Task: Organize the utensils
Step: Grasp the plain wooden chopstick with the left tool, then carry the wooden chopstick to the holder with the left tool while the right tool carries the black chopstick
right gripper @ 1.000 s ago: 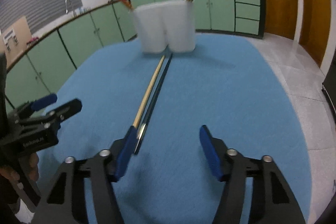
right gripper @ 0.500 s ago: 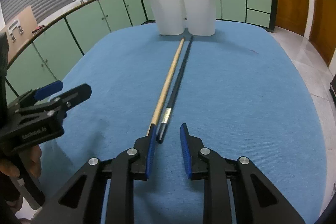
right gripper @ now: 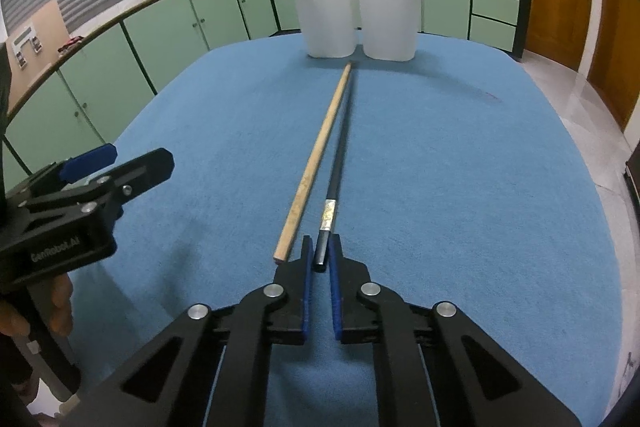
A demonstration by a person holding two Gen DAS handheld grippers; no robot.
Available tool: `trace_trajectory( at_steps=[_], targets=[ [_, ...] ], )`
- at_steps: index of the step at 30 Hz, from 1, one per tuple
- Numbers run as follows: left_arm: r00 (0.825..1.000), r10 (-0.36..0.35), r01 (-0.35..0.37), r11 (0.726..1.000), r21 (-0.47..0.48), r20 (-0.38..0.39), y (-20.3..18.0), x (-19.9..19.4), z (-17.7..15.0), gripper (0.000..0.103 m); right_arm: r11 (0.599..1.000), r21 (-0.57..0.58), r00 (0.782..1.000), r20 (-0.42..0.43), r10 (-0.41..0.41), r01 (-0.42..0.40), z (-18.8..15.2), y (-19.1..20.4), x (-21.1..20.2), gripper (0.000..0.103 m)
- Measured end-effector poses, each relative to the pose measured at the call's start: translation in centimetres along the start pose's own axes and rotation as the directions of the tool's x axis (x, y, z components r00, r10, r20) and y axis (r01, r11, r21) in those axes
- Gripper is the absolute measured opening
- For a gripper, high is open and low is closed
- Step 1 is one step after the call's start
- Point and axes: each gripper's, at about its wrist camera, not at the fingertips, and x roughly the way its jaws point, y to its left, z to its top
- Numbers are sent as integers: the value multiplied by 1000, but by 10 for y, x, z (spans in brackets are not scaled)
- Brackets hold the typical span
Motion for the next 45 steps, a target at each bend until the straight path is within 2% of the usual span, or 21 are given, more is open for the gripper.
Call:
trace_trajectory(
  at_steps=[7,14,16,19,25,27,28,38,42,45],
  targets=[
    [1000,-30,30,999,26,-3,-22,0,-1,93,998,59,999,13,-33,32,-9,-25,-13,6],
    [996,-74,76,996,52,-40,-52,6,-9,91,990,125,997,23,-73,70,-16,-52,-23,6],
    [995,-82,87,994,69,-64,-61,11,-12,74,988,138,997,27,-75,70,-17,-57,-24,6],
    [989,-100,110,990,87,-109,-71,20,-17,62,986,154,997,32,-71,65,-18,-63,-25,6],
    [985,-101,115,989,93,-141,-78,29,-18,23,985,167,998,42,-55,48,-20,-65,-27,6],
    [985,-98,111,989,93,-142,-79,30,-18,11,985,167,998,43,-52,44,-21,-64,-27,6],
    [985,-98,111,990,91,-142,-76,30,-17,8,985,165,998,44,-52,44,-20,-63,-26,6],
    [986,-82,94,992,79,-142,-76,28,-18,10,988,151,998,51,-45,37,-22,-63,-27,7],
    [988,-68,79,994,72,-138,-74,27,-19,27,990,139,997,56,-43,35,-28,-63,-31,8],
    [989,-67,75,995,59,-136,-73,26,-21,28,990,136,997,60,-44,35,-29,-62,-31,8]
  ],
)
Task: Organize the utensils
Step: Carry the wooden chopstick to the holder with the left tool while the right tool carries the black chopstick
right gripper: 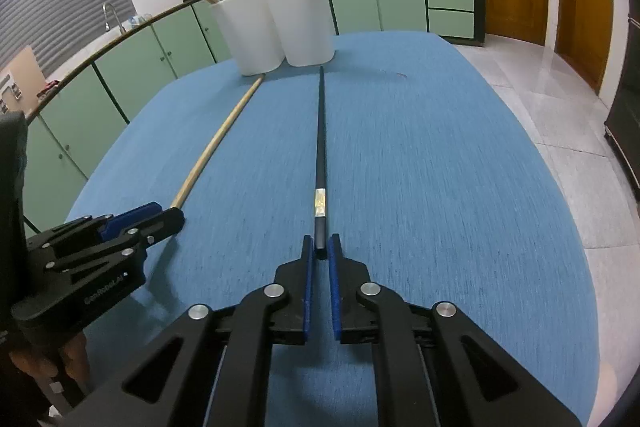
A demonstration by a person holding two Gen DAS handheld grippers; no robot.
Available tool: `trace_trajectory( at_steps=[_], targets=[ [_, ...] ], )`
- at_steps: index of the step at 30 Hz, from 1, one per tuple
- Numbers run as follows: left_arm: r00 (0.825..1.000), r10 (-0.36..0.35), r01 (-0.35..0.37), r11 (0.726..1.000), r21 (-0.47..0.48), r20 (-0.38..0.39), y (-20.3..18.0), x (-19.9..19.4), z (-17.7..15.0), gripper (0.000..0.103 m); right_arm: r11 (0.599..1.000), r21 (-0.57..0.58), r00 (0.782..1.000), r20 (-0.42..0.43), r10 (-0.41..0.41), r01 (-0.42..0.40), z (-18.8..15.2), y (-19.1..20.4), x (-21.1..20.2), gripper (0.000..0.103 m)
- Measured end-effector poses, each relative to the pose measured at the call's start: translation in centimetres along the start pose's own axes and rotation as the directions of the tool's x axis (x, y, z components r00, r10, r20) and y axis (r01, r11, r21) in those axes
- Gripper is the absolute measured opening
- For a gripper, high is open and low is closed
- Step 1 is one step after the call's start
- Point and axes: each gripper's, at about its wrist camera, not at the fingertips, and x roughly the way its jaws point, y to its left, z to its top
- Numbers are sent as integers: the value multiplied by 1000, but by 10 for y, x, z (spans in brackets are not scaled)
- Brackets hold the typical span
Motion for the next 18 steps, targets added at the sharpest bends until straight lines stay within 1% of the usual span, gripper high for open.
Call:
trace_trajectory(
  at_steps=[4,5,7,12,14,18],
  targets=[
    [1000,9,-9,1000,1,2,-1,0,-1,26,1000,-20,1000,3,-18,18,0,4,2,8],
    [1000,5,-5,1000,3,3,-2,0,-1,23,1000,-24,1000,5,-20,20,0,4,2,7],
    [1000,1,-1,1000,12,4,-4,-1,-1,7,1000,-19,1000,5,-14,14,0,2,2,7],
    [1000,-7,7,1000,17,-2,-3,-4,1,6,1000,-24,1000,7,-2,2,1,2,-4,6],
    [1000,7,-7,999,31,2,-3,-10,4,6,1000,-28,1000,18,4,-4,4,3,-11,6],
    [998,23,-25,998,49,56,1,-36,18,6,999,-47,997,70,11,-8,16,5,-34,6]
  ],
)
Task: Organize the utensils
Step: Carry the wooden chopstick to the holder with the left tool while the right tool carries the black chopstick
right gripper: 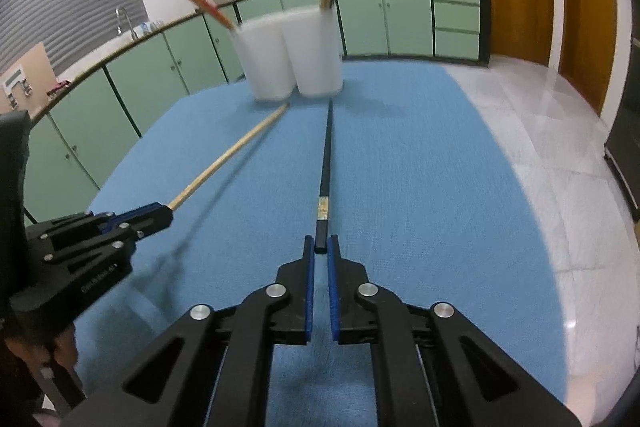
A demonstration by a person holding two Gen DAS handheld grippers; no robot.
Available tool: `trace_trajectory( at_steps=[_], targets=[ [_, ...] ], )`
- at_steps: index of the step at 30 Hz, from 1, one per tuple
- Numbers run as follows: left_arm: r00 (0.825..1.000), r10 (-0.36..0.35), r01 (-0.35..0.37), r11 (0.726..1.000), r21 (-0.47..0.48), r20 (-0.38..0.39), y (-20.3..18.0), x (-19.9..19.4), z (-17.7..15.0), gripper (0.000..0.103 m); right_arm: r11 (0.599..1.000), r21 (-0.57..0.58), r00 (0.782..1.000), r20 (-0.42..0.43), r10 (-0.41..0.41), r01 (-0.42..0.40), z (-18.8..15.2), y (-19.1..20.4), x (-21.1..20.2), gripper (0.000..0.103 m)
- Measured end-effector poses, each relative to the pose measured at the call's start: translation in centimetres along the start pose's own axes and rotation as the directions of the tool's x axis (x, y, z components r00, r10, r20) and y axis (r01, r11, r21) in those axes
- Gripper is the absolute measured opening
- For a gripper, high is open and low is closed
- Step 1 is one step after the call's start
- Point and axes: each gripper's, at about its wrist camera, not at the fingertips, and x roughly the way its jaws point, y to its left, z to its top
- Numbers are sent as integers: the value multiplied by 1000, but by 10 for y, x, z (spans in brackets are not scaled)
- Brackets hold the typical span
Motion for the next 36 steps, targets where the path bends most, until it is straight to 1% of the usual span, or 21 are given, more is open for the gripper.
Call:
trace_trajectory(
  at_steps=[3,7,13,17,22,26,29,36],
  targets=[
    [999,9,-9,1000,8,50,4,-21,13,6,1000,-16,999,47,3,-2,15,1,-18,6],
    [992,15,-17,1000,12,123,5,-49,33,6,999,-39,995,103,2,2,35,2,-37,6],
    [973,6,-8,1000,4,230,4,-83,60,6,998,-55,983,185,16,-6,65,1,-62,6],
    [959,-4,5,1000,-3,282,7,-99,74,6,998,-68,973,230,33,-17,83,4,-76,6],
    [942,-22,25,1000,-6,335,4,-117,88,6,995,-93,963,266,54,-30,99,7,-90,6],
    [930,-34,38,999,-3,366,3,-129,93,6,993,-108,959,276,69,-41,108,11,-97,6],
    [924,-40,42,999,2,380,4,-132,98,6,992,-119,957,280,77,-45,112,13,-100,6],
    [918,-57,63,998,-1,392,3,-138,103,6,987,-147,952,288,104,-63,121,18,-107,6]
  ],
)
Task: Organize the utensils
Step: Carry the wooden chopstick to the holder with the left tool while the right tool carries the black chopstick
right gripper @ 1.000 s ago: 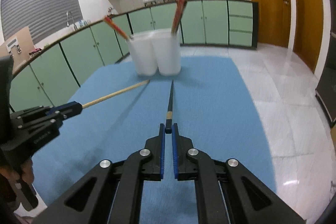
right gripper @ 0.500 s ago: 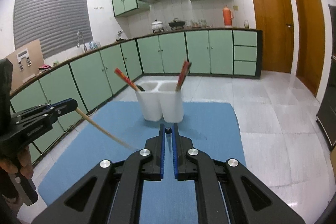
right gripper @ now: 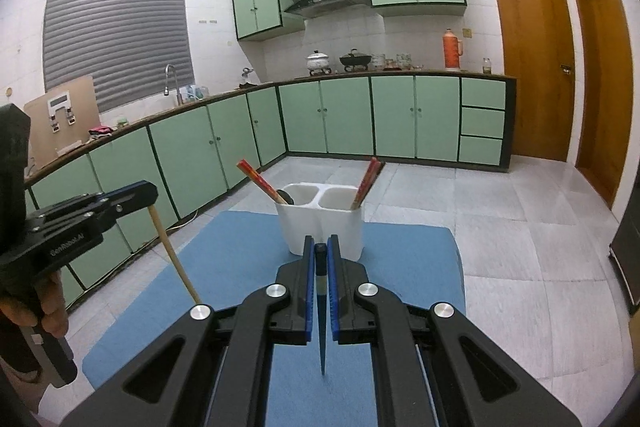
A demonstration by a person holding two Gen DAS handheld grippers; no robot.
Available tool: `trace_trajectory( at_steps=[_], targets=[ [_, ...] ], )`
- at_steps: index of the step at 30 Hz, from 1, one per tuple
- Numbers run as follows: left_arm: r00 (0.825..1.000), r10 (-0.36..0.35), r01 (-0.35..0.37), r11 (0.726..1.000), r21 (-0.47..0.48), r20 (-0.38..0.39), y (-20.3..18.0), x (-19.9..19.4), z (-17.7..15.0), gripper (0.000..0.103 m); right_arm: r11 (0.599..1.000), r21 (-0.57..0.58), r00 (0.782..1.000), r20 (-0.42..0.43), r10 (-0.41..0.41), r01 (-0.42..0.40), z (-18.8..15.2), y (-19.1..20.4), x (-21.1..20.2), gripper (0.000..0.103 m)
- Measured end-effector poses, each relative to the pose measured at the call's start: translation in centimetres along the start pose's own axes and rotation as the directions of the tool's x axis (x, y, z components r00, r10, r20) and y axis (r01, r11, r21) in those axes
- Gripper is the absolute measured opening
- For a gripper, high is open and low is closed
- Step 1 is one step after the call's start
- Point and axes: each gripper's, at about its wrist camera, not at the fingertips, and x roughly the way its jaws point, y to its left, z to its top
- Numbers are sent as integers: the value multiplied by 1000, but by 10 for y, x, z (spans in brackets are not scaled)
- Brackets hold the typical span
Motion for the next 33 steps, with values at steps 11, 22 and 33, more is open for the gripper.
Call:
trace_trajectory(
  at_steps=[11,22,33],
  targets=[
    [1000,-12,13,1000,-14,26,9,2,12,6,999,-31,999,16,30,-30,20,7,6,6],
    [997,-17,18,1000,-14,81,15,11,39,6,997,-48,995,68,69,-66,56,8,13,6],
    [979,-4,7,1000,-14,204,17,28,90,6,995,-70,984,160,81,-71,121,13,32,6]
  ],
)
